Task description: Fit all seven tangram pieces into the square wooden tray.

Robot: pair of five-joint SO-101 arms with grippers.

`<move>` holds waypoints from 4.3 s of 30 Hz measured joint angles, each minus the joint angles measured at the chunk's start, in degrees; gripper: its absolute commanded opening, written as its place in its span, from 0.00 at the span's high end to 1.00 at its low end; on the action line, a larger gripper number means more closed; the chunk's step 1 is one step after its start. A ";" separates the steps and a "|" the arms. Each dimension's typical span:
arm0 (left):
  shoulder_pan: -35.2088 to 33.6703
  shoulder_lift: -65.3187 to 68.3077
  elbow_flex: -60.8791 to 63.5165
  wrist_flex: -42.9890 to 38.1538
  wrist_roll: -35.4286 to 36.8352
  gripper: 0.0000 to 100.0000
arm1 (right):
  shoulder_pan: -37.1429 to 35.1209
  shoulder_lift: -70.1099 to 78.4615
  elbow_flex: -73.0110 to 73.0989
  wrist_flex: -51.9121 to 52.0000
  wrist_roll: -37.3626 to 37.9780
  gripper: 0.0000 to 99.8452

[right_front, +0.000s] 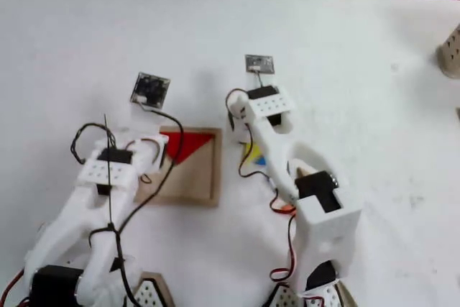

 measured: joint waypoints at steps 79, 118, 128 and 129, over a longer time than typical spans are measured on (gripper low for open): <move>0.09 0.00 0.00 0.00 0.00 0.97 | 5.27 4.57 -7.21 5.63 16.70 0.58; -0.18 0.00 0.00 0.00 0.00 0.97 | 6.33 19.52 -34.29 20.75 30.42 0.60; -0.18 0.00 0.00 0.00 0.00 0.97 | 7.03 25.32 -45.45 29.27 39.91 0.60; -0.18 0.00 0.00 0.00 0.00 0.97 | 6.68 25.32 -46.51 30.51 41.49 0.60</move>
